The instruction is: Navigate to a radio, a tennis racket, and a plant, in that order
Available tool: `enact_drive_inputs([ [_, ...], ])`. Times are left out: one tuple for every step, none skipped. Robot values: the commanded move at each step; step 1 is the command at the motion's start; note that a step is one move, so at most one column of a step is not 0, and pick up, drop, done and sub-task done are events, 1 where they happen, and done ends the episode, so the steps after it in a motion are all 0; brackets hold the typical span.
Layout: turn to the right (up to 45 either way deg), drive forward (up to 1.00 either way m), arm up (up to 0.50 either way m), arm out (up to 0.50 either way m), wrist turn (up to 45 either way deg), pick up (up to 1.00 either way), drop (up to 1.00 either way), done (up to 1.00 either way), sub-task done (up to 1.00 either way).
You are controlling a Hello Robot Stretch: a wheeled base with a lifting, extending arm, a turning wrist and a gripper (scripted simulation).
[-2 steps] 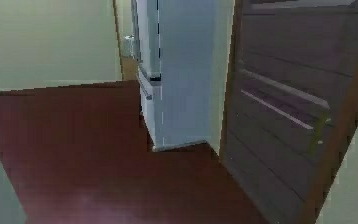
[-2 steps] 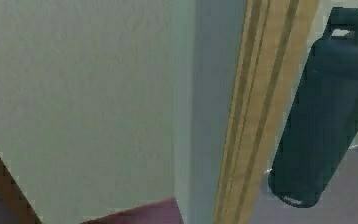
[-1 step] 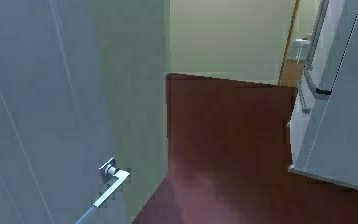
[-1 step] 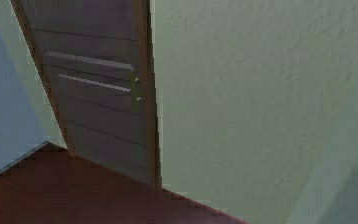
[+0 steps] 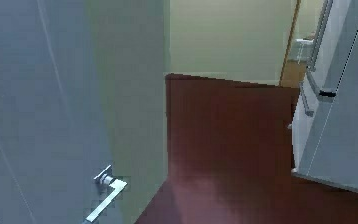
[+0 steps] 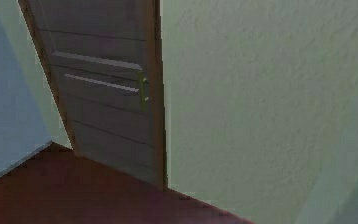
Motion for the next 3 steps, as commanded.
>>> enact_drive_inputs([
  [24.0,0.00,0.00,0.00,0.0,0.00,0.00,0.00,0.00],
  [0.0,1.00,0.00,0.00,0.0,0.00,0.00,0.00,0.00],
  [0.0,1.00,0.00,0.00,0.0,0.00,0.00,0.00,0.00],
])
